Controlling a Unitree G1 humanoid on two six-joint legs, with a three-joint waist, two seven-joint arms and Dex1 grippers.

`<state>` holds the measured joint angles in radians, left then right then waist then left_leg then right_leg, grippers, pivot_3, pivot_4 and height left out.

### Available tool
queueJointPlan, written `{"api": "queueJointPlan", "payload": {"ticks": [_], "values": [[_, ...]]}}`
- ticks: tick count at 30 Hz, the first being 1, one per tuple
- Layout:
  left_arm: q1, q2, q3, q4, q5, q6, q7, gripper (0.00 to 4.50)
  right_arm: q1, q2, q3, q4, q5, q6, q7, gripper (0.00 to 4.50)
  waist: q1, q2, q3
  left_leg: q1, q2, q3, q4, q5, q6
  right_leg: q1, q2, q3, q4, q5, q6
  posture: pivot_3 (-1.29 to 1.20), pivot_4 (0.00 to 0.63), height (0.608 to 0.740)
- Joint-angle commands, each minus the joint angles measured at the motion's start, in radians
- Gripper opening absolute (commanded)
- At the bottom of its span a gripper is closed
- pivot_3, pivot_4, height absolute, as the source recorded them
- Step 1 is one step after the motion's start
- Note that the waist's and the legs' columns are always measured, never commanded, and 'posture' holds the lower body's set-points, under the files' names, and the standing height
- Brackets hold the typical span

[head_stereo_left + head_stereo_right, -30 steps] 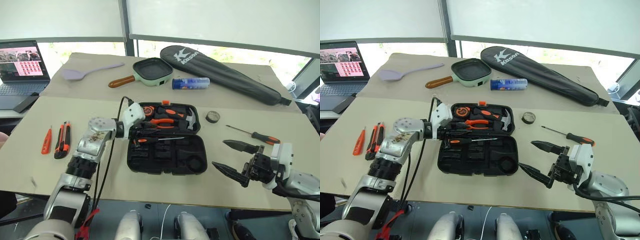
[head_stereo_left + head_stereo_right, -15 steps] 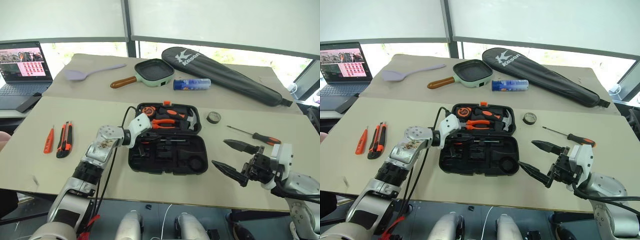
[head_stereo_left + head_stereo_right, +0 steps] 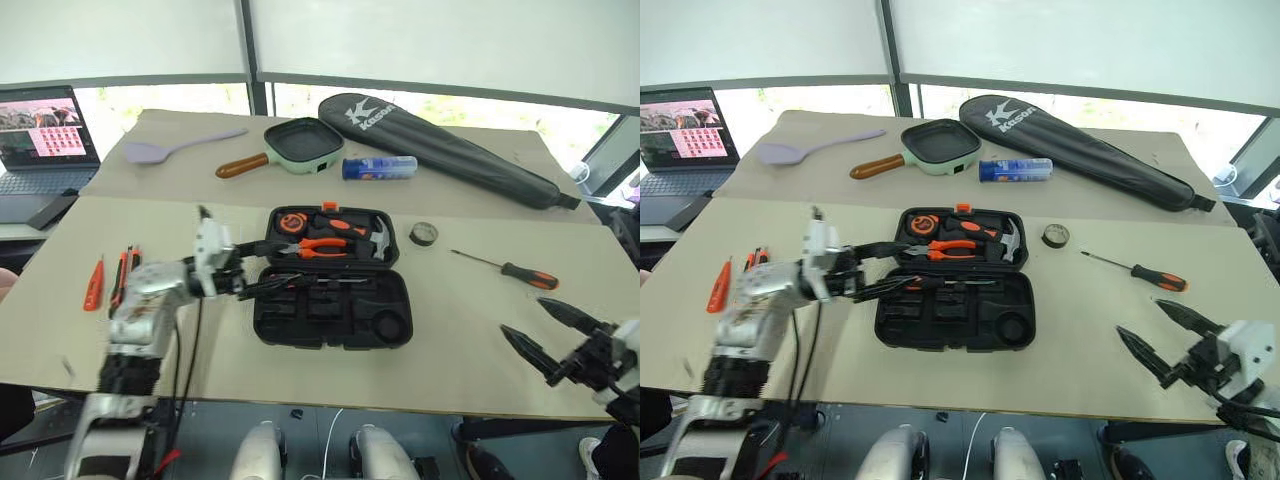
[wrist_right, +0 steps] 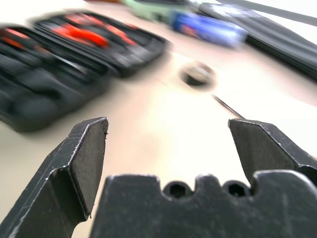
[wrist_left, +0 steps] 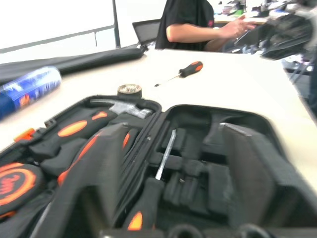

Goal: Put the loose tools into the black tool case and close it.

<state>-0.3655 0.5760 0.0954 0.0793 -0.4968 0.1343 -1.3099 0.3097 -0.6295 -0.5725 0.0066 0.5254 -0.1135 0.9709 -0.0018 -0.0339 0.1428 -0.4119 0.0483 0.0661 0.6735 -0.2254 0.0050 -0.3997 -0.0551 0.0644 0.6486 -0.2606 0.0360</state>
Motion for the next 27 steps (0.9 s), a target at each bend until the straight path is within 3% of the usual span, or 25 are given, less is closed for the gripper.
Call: {"api": "queueJointPlan", "payload": {"ticks": [1,8,12,16,21,27], "values": [[0.132,0.087,0.124,-0.047,-0.072,0.005,-0.047,4.4,0.016,0.012,-0.08,0.131,-0.047,-0.095,-0.054,4.5,-0.007,0.001,0.0,0.002,0.0,0.0,-0.001,0.0,0.0,0.002,0.0,0.0,0.0,0.0,0.0,0.0,0.15,0.74],[0.263,0.109,0.207,-0.146,-0.127,0.031,0.005,4.4,-0.06,-0.031,-0.056,0.224,-0.075,-0.124,-0.061,4.5,-0.012,0.002,0.001,0.008,0.001,0.001,-0.004,0.0,0.0,0.006,-0.002,0.001,-0.001,-0.002,-0.001,0.0,0.15,0.74],[0.274,0.095,0.187,-0.217,-0.166,0.063,0.025,4.4,-0.309,-0.194,0.063,0.446,-0.18,-0.064,-0.031,4.5,-0.022,0.004,0.002,0.012,0.001,0.001,-0.004,0.0,0.0,0.008,-0.003,0.005,-0.002,-0.001,0.0,0.0,0.15,0.74],[0.254,0.092,0.151,-0.256,-0.193,0.105,0.026,4.4,-0.69,-0.327,0.28,0.812,-0.406,-0.002,-0.089,4.5,-0.035,0.004,0.002,0.014,0.0,0.006,-0.005,0.0,0.001,0.009,-0.002,0.006,-0.002,-0.001,-0.001,0.0,0.15,0.74],[0.211,0.087,0.102,-0.287,-0.208,0.143,0.028,4.4,-1.039,-0.337,0.481,1.115,-0.584,-0.023,-0.04,4.5,-0.036,0.004,0.002,0.013,0.0,0.005,-0.01,0.0,0.001,0.008,0.0,0.005,-0.002,-0.002,-0.002,0.0,0.15,0.74],[0.186,0.092,0.076,-0.313,-0.225,0.18,0.034,4.4,-1.206,-0.308,0.565,1.271,-0.66,0.032,-0.015,4.5,-0.038,0.005,0.002,0.005,-0.002,0.005,-0.012,0.0,0.001,-0.001,-0.003,0.005,-0.004,-0.002,0.0,0.0,0.15,0.74]]}}
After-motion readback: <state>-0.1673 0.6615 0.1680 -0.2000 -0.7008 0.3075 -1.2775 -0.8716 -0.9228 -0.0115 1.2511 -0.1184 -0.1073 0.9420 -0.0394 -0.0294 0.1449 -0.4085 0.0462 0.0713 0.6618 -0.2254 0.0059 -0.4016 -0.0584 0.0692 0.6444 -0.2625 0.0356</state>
